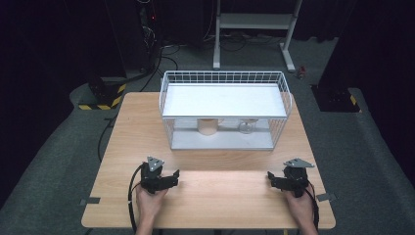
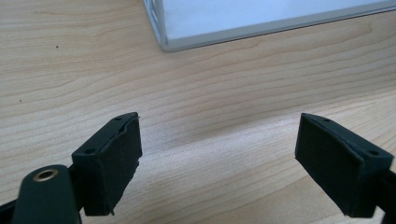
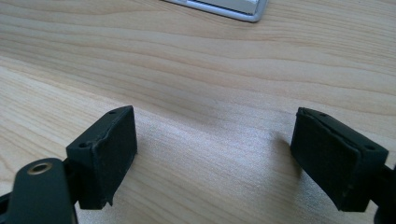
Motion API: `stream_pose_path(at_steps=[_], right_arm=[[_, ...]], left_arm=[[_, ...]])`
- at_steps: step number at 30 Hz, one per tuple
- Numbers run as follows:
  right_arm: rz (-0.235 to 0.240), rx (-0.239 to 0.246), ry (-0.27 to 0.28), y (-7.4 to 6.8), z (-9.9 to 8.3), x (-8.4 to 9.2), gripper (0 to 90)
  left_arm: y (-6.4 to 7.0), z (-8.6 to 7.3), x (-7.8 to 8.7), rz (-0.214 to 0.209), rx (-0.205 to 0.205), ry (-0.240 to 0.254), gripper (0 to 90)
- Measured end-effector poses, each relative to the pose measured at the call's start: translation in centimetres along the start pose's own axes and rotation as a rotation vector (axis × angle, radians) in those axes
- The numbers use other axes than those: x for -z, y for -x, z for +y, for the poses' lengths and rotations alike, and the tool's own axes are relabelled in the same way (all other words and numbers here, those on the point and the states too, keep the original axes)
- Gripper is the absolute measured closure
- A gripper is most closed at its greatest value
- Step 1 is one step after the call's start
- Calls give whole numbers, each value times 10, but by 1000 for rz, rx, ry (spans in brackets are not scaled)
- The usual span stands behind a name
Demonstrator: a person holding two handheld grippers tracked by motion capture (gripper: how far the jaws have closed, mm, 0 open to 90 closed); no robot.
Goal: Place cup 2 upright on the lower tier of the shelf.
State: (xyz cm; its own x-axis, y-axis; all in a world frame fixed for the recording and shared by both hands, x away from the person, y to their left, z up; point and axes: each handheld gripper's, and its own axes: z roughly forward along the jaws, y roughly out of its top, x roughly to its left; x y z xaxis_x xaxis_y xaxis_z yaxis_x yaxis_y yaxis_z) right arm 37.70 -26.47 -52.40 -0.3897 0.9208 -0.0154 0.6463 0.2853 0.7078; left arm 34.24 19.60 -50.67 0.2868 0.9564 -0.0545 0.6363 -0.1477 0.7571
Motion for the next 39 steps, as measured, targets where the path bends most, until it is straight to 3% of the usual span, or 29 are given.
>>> stream_pose_path(at_steps=[18,39], right_arm=[[0,0,0,0,0,0,147],[0,0,0,0,0,0,147]], left_arm=[[-7,-11,-10,30,18,-32,151],[-4,-13,-15,43,-6,-44,151]])
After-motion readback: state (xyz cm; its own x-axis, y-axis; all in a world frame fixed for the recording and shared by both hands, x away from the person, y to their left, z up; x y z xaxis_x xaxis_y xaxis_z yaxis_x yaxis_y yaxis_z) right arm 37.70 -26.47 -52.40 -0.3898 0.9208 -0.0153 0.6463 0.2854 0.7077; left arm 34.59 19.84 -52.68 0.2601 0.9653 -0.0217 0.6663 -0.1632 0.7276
